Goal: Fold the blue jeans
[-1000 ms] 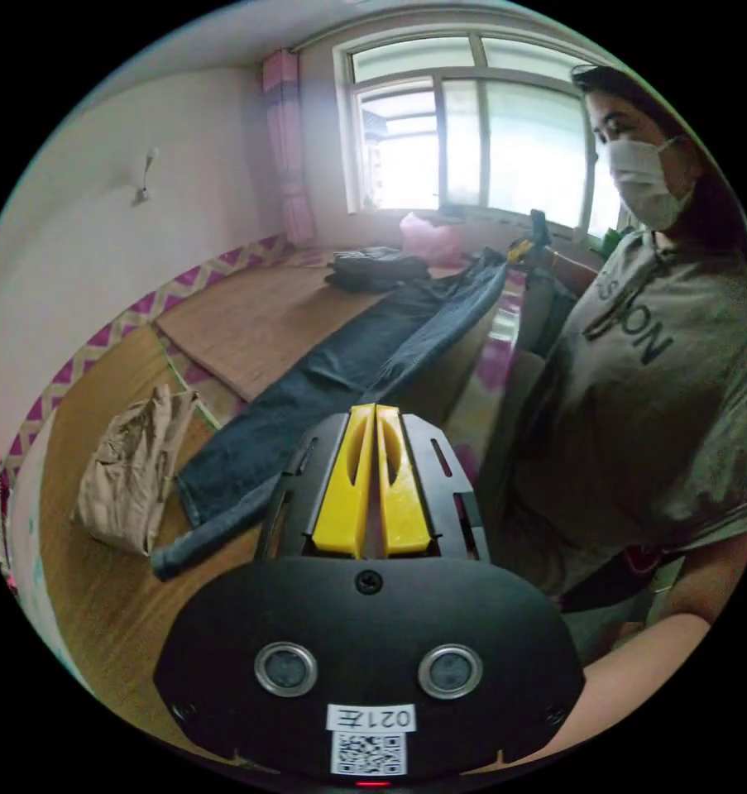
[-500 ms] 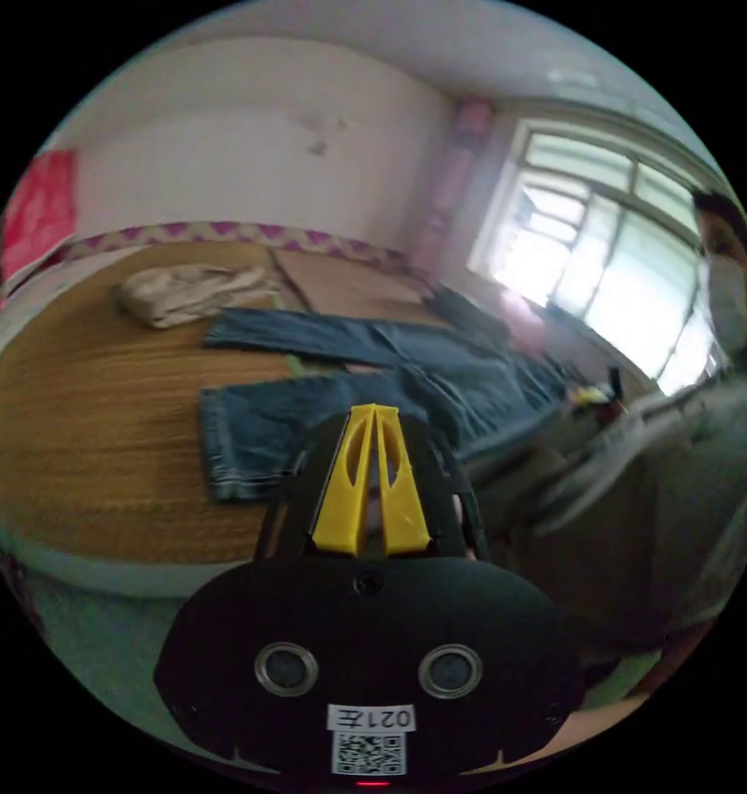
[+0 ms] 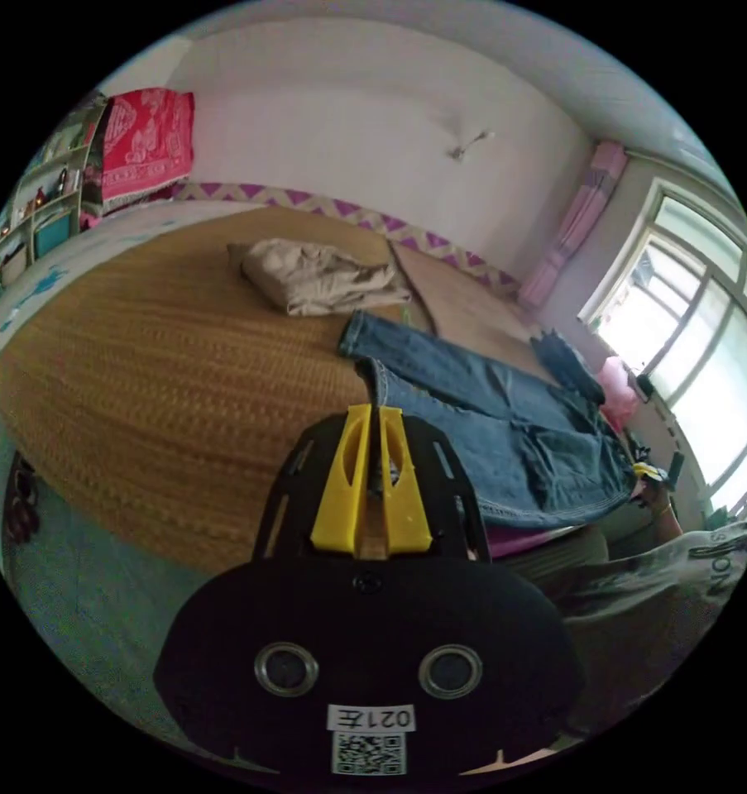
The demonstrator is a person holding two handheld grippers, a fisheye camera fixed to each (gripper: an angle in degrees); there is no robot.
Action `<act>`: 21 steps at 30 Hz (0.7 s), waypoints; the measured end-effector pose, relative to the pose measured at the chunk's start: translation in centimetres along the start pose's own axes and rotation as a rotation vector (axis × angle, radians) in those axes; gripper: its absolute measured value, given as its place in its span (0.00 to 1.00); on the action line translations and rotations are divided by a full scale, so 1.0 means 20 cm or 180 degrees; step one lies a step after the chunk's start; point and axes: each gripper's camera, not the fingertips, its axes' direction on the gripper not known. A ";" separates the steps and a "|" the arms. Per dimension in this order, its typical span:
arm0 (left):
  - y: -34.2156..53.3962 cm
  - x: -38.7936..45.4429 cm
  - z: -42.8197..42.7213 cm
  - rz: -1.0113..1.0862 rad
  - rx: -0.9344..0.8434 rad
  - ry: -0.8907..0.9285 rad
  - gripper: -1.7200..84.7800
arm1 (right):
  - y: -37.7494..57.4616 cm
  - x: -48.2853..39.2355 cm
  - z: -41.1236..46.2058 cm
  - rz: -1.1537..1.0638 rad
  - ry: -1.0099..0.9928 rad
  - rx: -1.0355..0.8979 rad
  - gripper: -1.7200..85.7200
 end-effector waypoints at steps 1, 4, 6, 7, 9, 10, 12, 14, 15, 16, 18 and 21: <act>-0.01 -0.04 0.02 -0.0075 -0.0151 -0.0001 0.01 | -0.03 -0.01 0.04 0.0000 0.0076 -0.0101 0.10; 0.07 -0.16 0.16 -0.0241 -0.0804 -0.0087 0.01 | -0.02 0.00 0.16 0.0126 0.0322 -0.0484 0.09; 0.12 -0.19 0.11 -0.0289 -0.0562 0.0053 0.01 | 0.01 -0.01 0.21 0.0171 0.0429 -0.0661 0.09; 0.15 -0.21 0.07 -0.0355 -0.0482 0.0137 0.01 | 0.04 -0.03 0.19 0.0193 0.0462 -0.0540 0.08; 0.21 -0.22 0.00 -0.0393 -0.0266 0.0230 0.01 | 0.07 -0.06 0.17 0.0189 0.0513 -0.0513 0.08; 0.25 -0.23 -0.05 -0.0403 -0.0132 0.0287 0.01 | 0.09 -0.09 0.15 0.0153 0.0562 -0.0498 0.07; 0.31 -0.22 -0.11 -0.0398 -0.0020 0.0295 0.01 | 0.13 -0.12 0.13 0.0166 0.0627 -0.0450 0.06; 0.36 -0.18 -0.17 -0.0367 0.0000 0.0217 0.01 | 0.14 -0.15 0.10 0.0223 0.0673 -0.0452 0.04; 0.38 -0.16 -0.20 -0.0358 0.0018 0.0140 0.01 | 0.13 -0.18 0.07 0.0273 0.0686 -0.0466 0.02; 0.39 -0.13 -0.24 -0.0383 0.0051 0.0038 0.01 | 0.11 -0.20 0.00 0.0306 0.0709 -0.0293 0.02; 0.41 -0.08 -0.30 -0.0419 0.0151 -0.0092 0.01 | 0.11 -0.20 -0.13 0.0555 0.0935 0.0256 0.01; 0.41 -0.04 -0.38 -0.0600 0.0344 -0.0210 0.01 | 0.10 -0.11 -0.17 0.1071 0.1518 0.0224 0.01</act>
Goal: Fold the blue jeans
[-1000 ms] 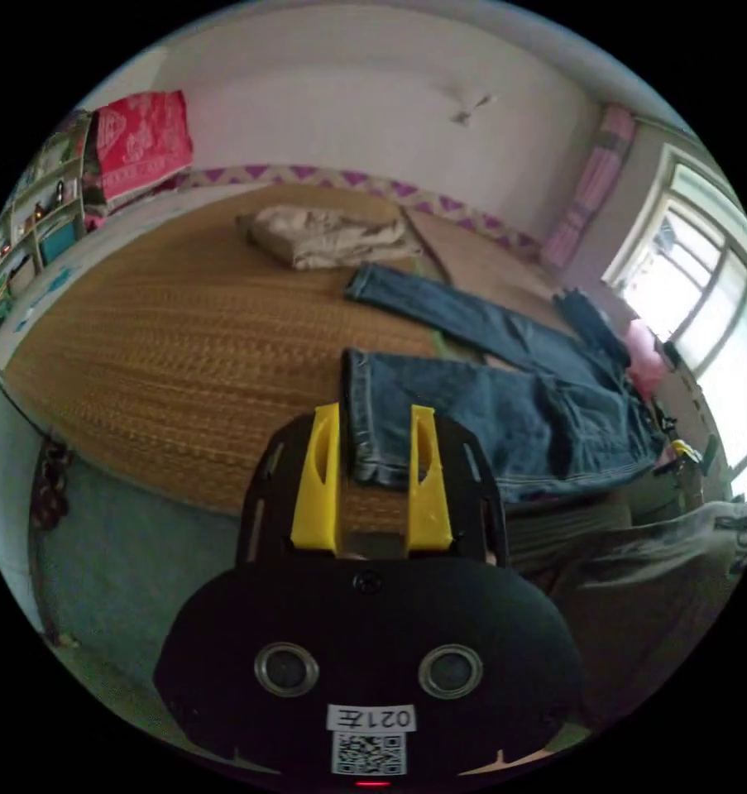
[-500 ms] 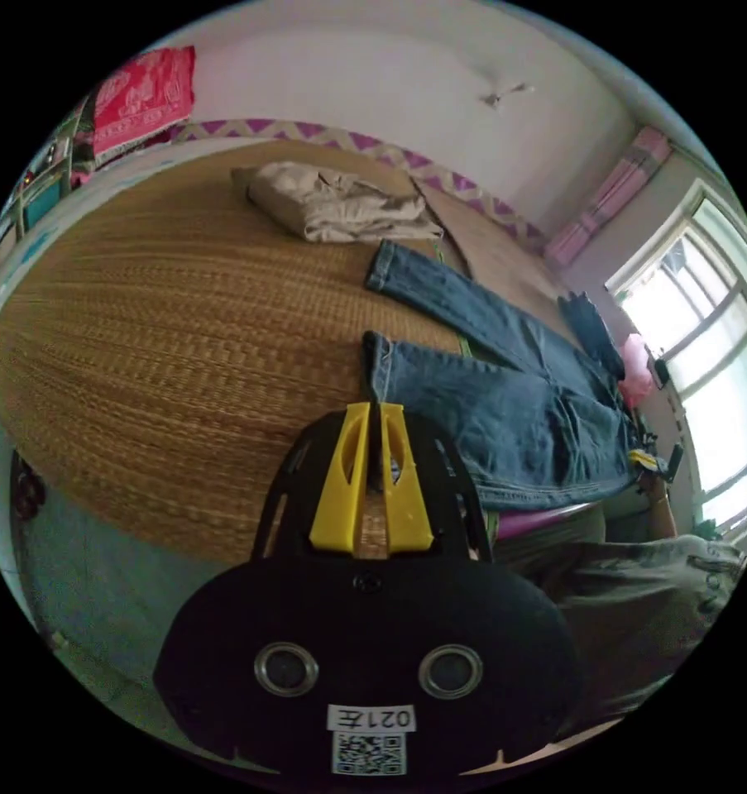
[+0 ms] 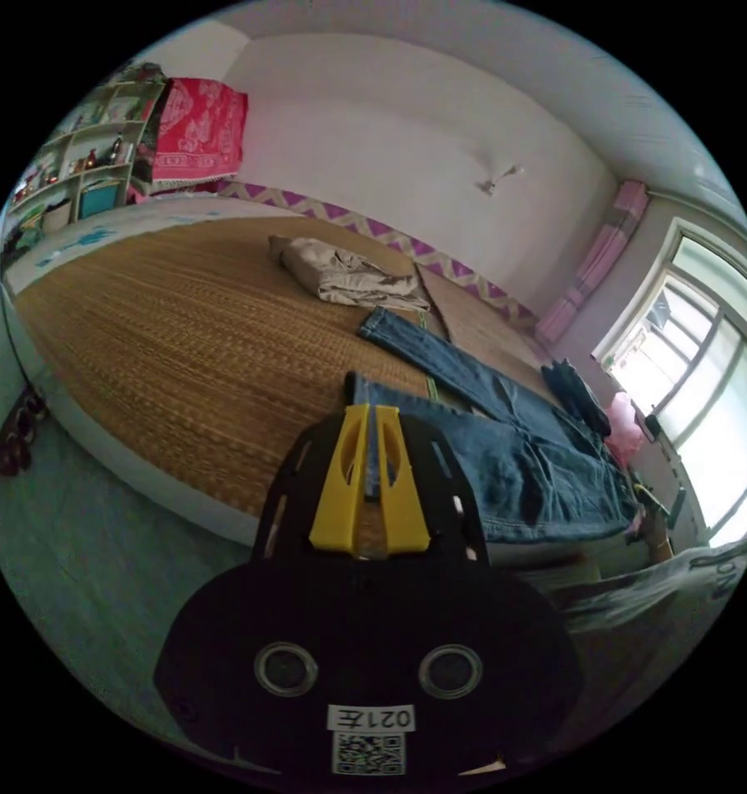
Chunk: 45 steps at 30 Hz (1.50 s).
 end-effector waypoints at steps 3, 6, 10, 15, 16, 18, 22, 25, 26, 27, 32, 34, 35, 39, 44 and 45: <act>0.01 0.02 -0.05 -0.0219 0.0045 -0.0034 0.01 | 0.04 0.00 0.14 -0.0151 0.0379 -0.0487 0.01; 0.03 0.04 -0.08 -0.0303 0.0091 0.0108 0.01 | 0.02 -0.01 0.08 -0.0115 0.0432 -0.0348 0.01; 0.06 0.12 -0.11 -0.0050 0.0261 0.0041 0.01 | -0.10 0.08 0.07 0.0002 0.0388 0.0182 0.01; 0.06 0.20 -0.07 0.0163 0.0123 -0.0033 0.01 | -0.22 0.30 0.38 0.0305 0.0296 -0.0868 0.01; 0.07 0.21 -0.07 0.0204 0.0097 -0.0059 0.01 | -0.24 0.31 0.36 0.0340 0.0264 -0.0958 0.01; 0.08 0.22 -0.07 0.0232 0.0034 -0.0093 0.01 | -0.23 0.29 0.26 0.0292 0.0416 -0.0579 0.01; 0.10 0.21 -0.02 0.0195 -0.0340 -0.0062 0.01 | -0.14 0.36 0.33 0.0501 0.0500 -0.0921 0.01; 0.12 0.22 -0.01 0.0147 -0.0479 -0.0063 0.01 | -0.07 0.29 0.11 0.0506 0.0627 -0.0566 0.02; 0.12 0.22 -0.01 0.0137 -0.0508 -0.0064 0.02 | -0.04 0.28 0.05 0.0558 0.0604 -0.0447 0.02; 0.12 0.22 -0.01 0.0133 -0.0552 -0.0003 0.02 | 0.02 0.26 -0.04 0.0686 0.0491 -0.0360 0.04; 0.17 0.22 -0.04 -0.0061 -0.0472 0.0147 0.07 | 0.43 0.25 -0.22 0.1340 0.0107 -0.0286 0.12; 0.20 0.20 -0.04 -0.0226 -0.0456 0.0184 0.08 | 0.65 0.24 -0.27 0.1743 -0.0047 -0.0210 0.14; 0.21 0.20 -0.04 -0.0270 -0.0456 0.0200 0.08 | 0.71 0.25 -0.28 0.1858 -0.0099 -0.0168 0.14; 0.24 0.15 -0.01 -0.0556 -0.0489 0.0322 0.12 | 1.02 0.28 -0.27 0.2554 -0.0678 0.0070 0.14; 0.26 0.03 0.01 -0.1004 -0.0460 0.0530 0.14 | 1.15 0.28 -0.15 0.2778 -0.1100 0.0132 0.14; 0.26 -0.01 0.01 -0.1118 -0.0439 0.0605 0.14 | 1.16 0.28 -0.13 0.2799 -0.1113 0.0152 0.14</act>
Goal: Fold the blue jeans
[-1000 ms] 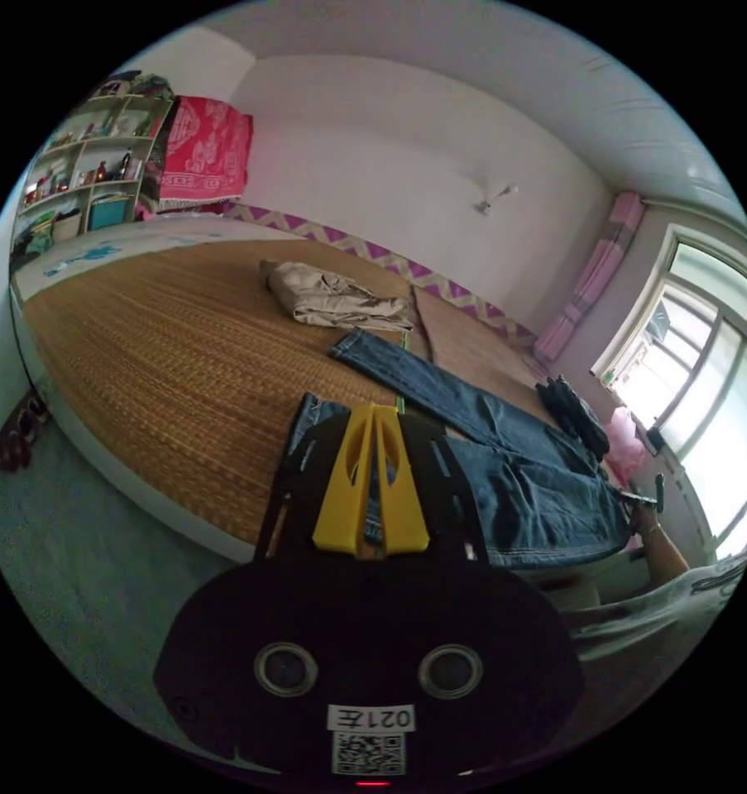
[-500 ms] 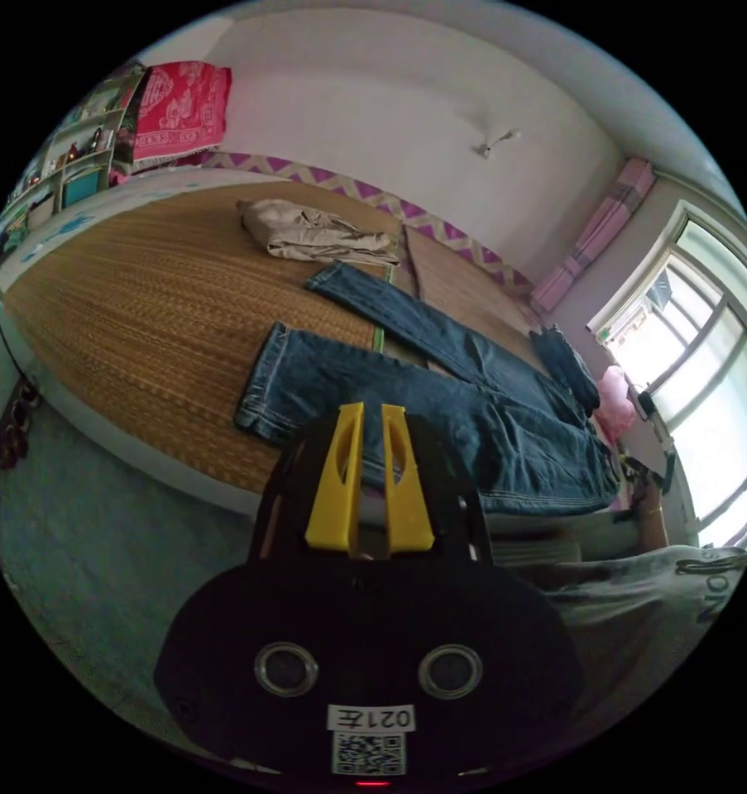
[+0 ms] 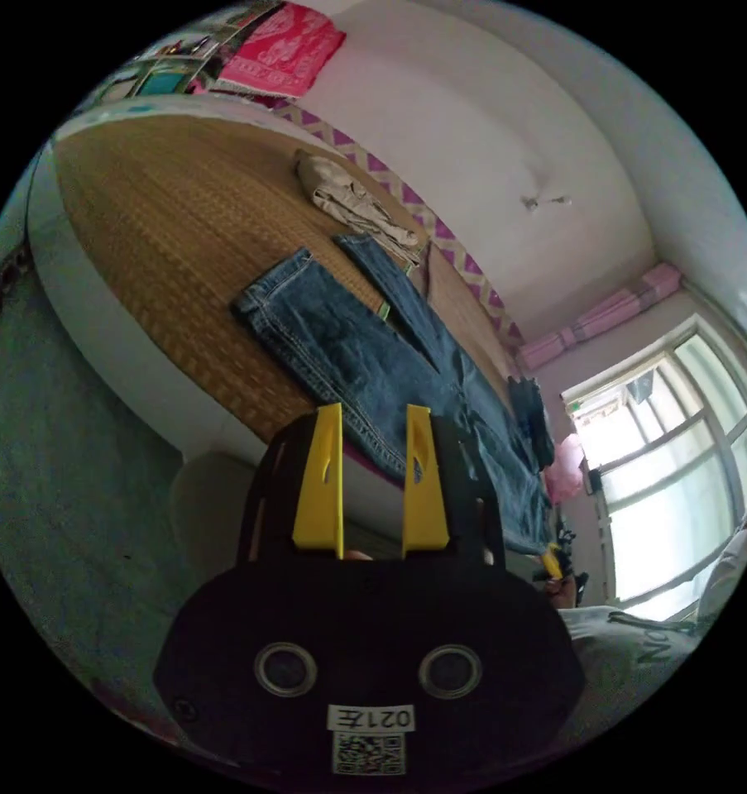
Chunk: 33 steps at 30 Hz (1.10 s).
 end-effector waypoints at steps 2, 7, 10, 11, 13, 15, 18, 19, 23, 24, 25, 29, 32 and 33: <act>-0.01 -0.05 -0.02 -0.0136 0.0091 0.0046 0.13 | 0.01 0.01 0.01 0.0037 -0.0006 0.0014 0.14; -0.06 -0.16 -0.09 -0.0421 0.0282 0.0072 0.12 | 0.03 0.06 0.06 0.0052 -0.0064 -0.0052 0.13; -0.10 -0.20 -0.04 -0.0530 0.0237 0.0152 0.12 | 0.02 0.09 0.08 0.0069 -0.0086 -0.0054 0.12; -0.11 -0.20 -0.03 -0.0547 0.0223 0.0161 0.12 | 0.02 0.10 0.09 0.0068 -0.0088 -0.0057 0.12; -0.15 -0.21 0.02 -0.0628 0.0206 0.0120 0.11 | 0.02 0.11 0.11 0.0055 -0.0078 -0.0070 0.12; -0.17 -0.22 0.04 -0.0680 0.0264 0.0090 0.10 | 0.01 0.12 0.12 0.0055 -0.0090 -0.0079 0.12; -0.20 -0.23 0.07 -0.0720 0.0303 0.0222 0.09 | 0.00 0.13 0.15 0.0072 -0.0135 -0.0101 0.12; -0.22 -0.22 0.09 -0.0696 0.0271 0.0228 0.09 | 0.00 0.13 0.16 0.0072 -0.0140 -0.0104 0.12; -0.27 -0.24 0.18 -0.0683 0.0140 0.0327 0.03 | -0.03 0.14 0.22 0.0074 -0.0219 -0.0186 0.09; -0.28 -0.24 0.20 -0.0673 0.0143 0.0421 0.02 | -0.04 0.16 0.23 0.0105 -0.0324 -0.0169 0.06; -0.29 -0.23 0.21 -0.0626 0.0131 0.0443 0.01 | -0.06 0.17 0.24 0.0130 -0.0458 -0.0181 0.05; -0.39 -0.09 0.22 -0.0293 0.0117 0.0489 0.01 | -0.18 0.09 0.26 0.0063 -0.0890 -0.0189 0.03; -0.57 0.14 0.25 0.0105 0.0106 0.0440 0.01 | -0.38 -0.08 0.33 -0.0088 -0.1190 -0.0230 0.03; -0.67 0.25 0.29 0.0277 0.0065 0.0351 0.01 | -0.49 -0.17 0.37 -0.0176 -0.1248 -0.0254 0.03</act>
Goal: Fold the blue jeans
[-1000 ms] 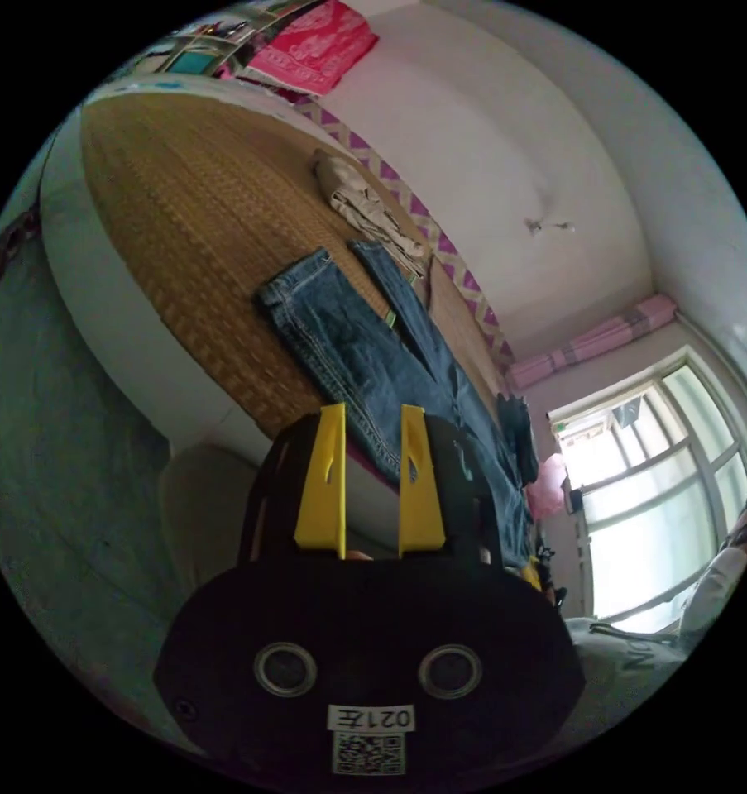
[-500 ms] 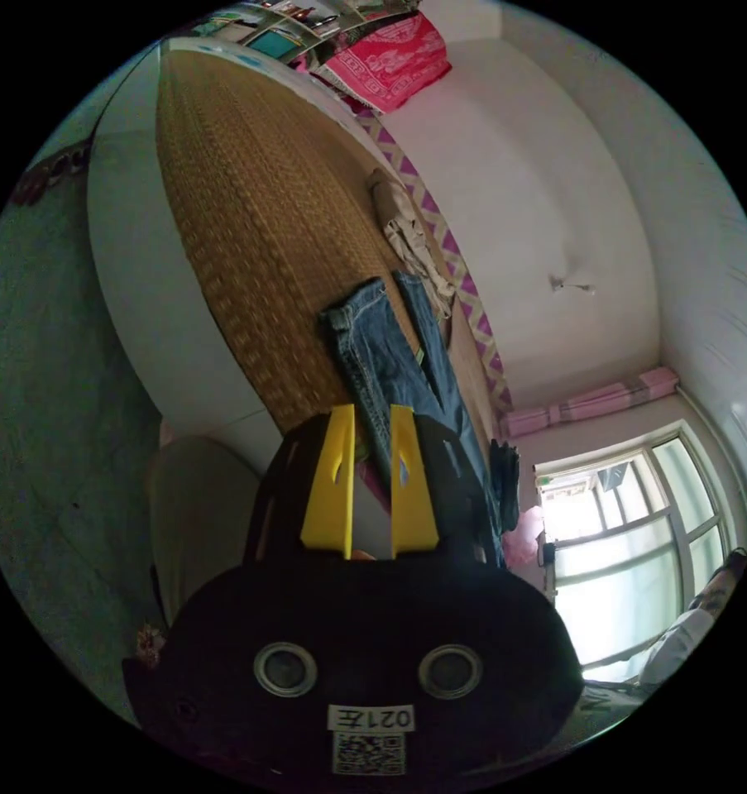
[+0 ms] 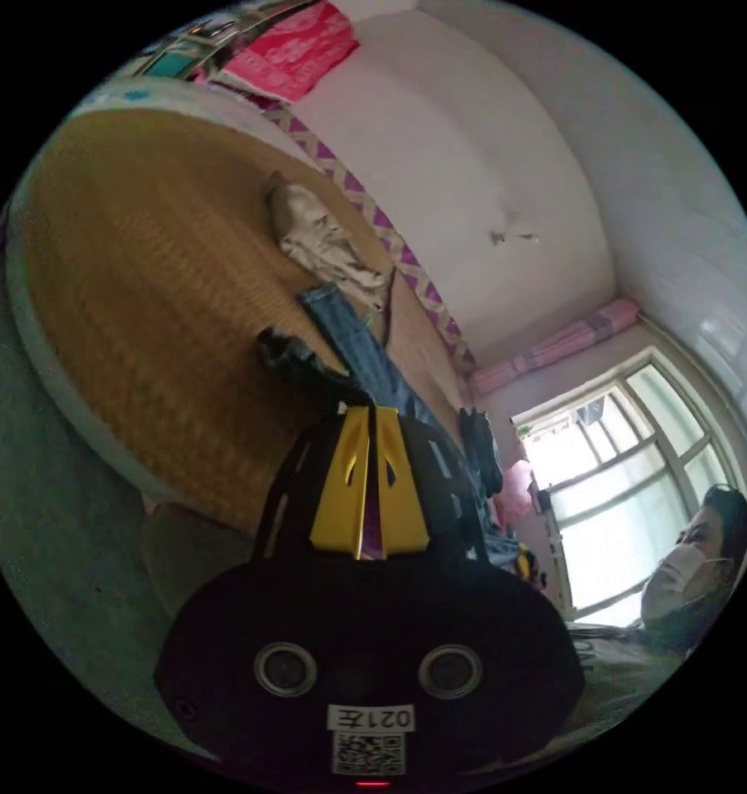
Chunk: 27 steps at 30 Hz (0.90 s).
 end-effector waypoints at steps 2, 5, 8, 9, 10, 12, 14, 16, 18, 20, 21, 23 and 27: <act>-0.17 0.12 0.11 0.0175 -0.0107 -0.0193 0.01 | -0.20 -0.08 0.13 -0.0123 0.0035 -0.0067 0.03; -0.45 0.25 0.41 0.0312 -0.0362 -0.0437 0.01 | -0.55 -0.11 0.41 -0.0111 0.0134 -0.0184 0.03; -0.68 0.26 0.82 0.0285 -0.0632 -0.0717 0.01 | -0.87 -0.01 0.76 0.0057 0.0301 -0.0313 0.03; -0.75 0.24 1.00 0.0264 -0.0756 -0.0848 0.01 | -0.98 0.05 0.91 0.0132 0.0456 -0.0372 0.03; -0.80 0.20 1.17 0.0174 -0.0855 -0.1011 0.02 | -1.06 0.13 1.04 0.0245 0.0606 -0.0415 0.04; -0.83 0.12 1.39 0.0090 -0.0944 -0.1122 0.02 | -1.16 0.25 1.22 0.0352 0.0806 -0.0504 0.05; -0.83 0.07 1.50 0.0058 -0.0934 -0.1136 0.02 | -1.21 0.32 1.31 0.0390 0.0732 -0.0501 0.06; -0.82 0.07 1.52 0.0192 -0.0834 -0.0892 0.02 | -1.25 0.29 1.36 0.0320 0.0509 -0.0491 0.08; -0.81 0.08 1.48 0.0277 -0.0760 -0.0736 0.02 | -1.25 0.20 1.37 0.0146 0.0480 -0.0536 0.08; -0.78 0.11 1.39 0.0396 -0.0474 -0.0750 0.02 | -1.24 0.08 1.39 -0.0124 0.0468 -0.0599 0.07; -0.75 0.14 1.33 0.0461 -0.0340 -0.0748 0.02 | -1.22 -0.01 1.43 -0.0333 0.0493 -0.0675 0.07; -0.71 0.19 1.32 0.0687 -0.0387 -0.0650 0.01 | -1.17 -0.19 1.56 -0.0779 0.0539 -0.0904 0.06; -0.50 0.34 1.55 0.1419 -0.0988 -0.0923 0.03 | -0.90 -0.60 2.12 -0.1907 0.0790 -0.1708 0.04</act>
